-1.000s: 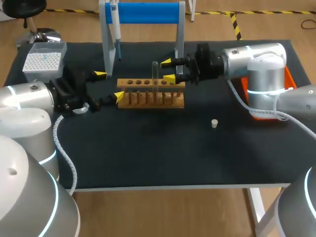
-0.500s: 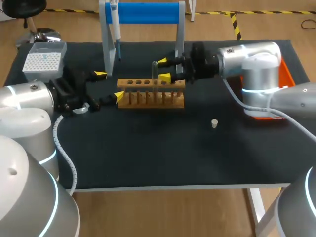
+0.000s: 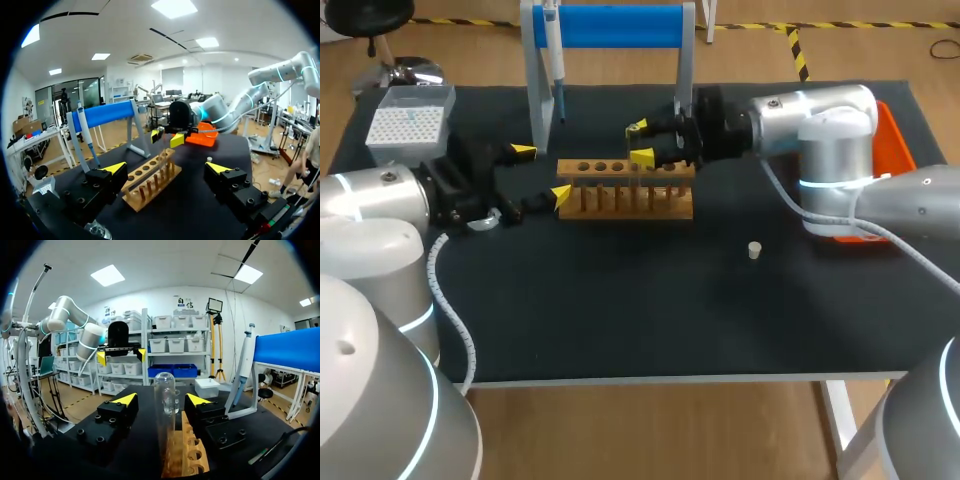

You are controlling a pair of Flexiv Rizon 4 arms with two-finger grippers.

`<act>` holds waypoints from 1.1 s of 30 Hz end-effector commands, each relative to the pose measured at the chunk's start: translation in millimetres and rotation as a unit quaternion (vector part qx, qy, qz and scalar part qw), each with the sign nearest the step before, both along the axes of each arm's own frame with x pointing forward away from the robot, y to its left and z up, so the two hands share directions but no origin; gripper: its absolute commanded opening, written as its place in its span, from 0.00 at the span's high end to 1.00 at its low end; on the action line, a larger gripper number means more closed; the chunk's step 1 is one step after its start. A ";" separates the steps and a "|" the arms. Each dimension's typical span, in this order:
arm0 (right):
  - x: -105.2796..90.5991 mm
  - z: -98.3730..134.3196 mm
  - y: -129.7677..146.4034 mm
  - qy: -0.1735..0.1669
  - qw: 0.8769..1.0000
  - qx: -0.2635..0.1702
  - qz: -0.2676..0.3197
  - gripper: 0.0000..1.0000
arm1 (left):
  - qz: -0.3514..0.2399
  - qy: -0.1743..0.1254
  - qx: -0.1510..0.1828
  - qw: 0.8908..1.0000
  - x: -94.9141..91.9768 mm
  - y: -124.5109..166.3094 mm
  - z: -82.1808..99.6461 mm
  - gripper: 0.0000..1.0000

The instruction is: Invert the test tube, pick up the pipette, mount the tip to pipette, aspirate from beaker and dispense into the tube, eject the tip, return the pipette, and cap with the stopper.

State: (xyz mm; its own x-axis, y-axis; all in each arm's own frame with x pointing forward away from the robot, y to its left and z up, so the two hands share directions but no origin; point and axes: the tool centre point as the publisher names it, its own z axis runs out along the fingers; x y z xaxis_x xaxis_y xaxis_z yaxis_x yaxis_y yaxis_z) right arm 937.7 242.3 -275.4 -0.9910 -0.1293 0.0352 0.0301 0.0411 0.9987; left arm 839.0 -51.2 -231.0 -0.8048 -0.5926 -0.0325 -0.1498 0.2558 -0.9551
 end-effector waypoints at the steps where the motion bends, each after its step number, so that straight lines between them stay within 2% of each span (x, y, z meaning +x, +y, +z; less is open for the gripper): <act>1: 2.3 -2.3 3.1 0.000 1.000 0.002 0.002 0.45 | 0.001 -0.002 -0.002 1.000 -0.7 0.1 -1.4 0.00; 9: 4.3 -2.8 6.4 -0.001 1.000 0.002 0.003 0.50 | 0.001 -0.002 -0.002 1.000 -0.7 0.1 -1.4 0.00; 24: 7.9 -3.7 10.4 -0.007 1.000 0.003 0.006 0.52 | 0.001 -0.002 -0.002 1.000 -0.7 0.1 -1.4 0.00; 27: 8.3 -4.2 10.8 -0.006 1.000 0.004 0.005 0.55 | 0.001 -0.002 -0.002 1.000 -0.7 0.1 -1.4 0.00; 31: 9.0 -4.8 11.0 -0.005 1.000 0.007 0.004 0.67 | 0.001 -0.002 -0.002 1.000 -0.7 0.1 -1.4 0.00; 33: 9.4 -5.3 10.9 -0.004 1.000 0.008 0.002 0.76 | 0.001 -0.002 -0.002 1.000 -0.7 0.1 -1.4 0.00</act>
State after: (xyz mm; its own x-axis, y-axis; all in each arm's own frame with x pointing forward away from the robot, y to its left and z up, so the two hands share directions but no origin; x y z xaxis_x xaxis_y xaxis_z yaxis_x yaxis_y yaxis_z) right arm 944.5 252.7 -277.7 -0.9914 -0.1285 0.0258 0.0221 0.0297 0.9993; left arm 839.0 -51.2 -230.9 -0.8049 -0.5925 -0.0324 -0.1500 0.2561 -0.9550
